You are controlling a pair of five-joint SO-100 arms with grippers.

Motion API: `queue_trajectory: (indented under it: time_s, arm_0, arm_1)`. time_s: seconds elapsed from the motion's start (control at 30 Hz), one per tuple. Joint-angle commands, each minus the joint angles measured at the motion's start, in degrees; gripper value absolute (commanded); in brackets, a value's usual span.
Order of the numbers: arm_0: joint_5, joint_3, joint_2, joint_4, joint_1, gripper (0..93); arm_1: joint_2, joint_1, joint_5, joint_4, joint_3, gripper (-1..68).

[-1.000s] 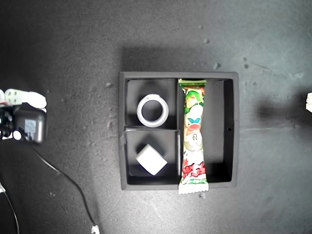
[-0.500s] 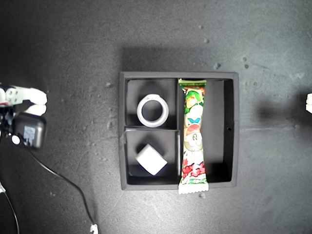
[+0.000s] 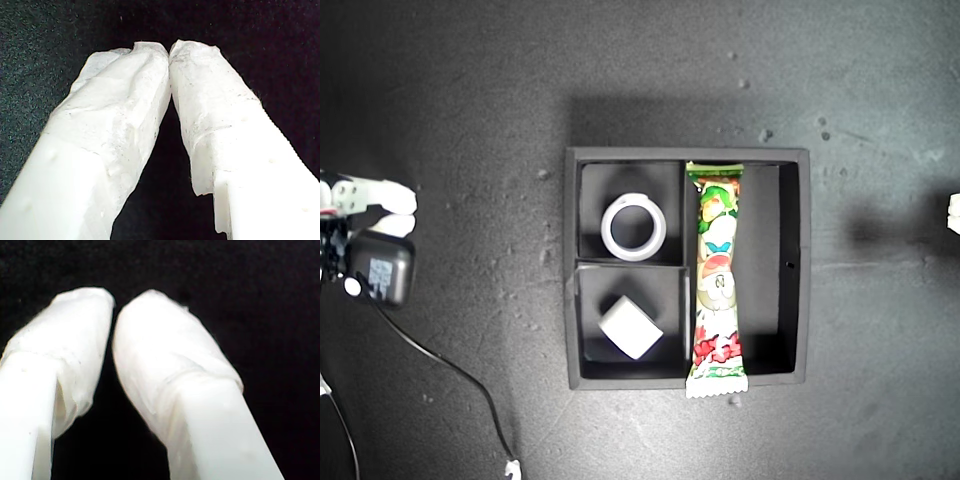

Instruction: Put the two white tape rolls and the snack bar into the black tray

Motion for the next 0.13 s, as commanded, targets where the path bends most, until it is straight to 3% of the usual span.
queue_trajectory:
  time_s: [0.0, 0.1]
  arm_0:
    - [0.53, 3.43, 2.81, 2.11, 0.00, 0.2]
    - [0.53, 3.43, 2.81, 2.11, 0.00, 0.2]
  arm_1:
    - [0.53, -0.79, -2.29, 0.18, 0.62, 0.1]
    - [0.53, -1.32, -2.29, 0.18, 0.62, 0.1]
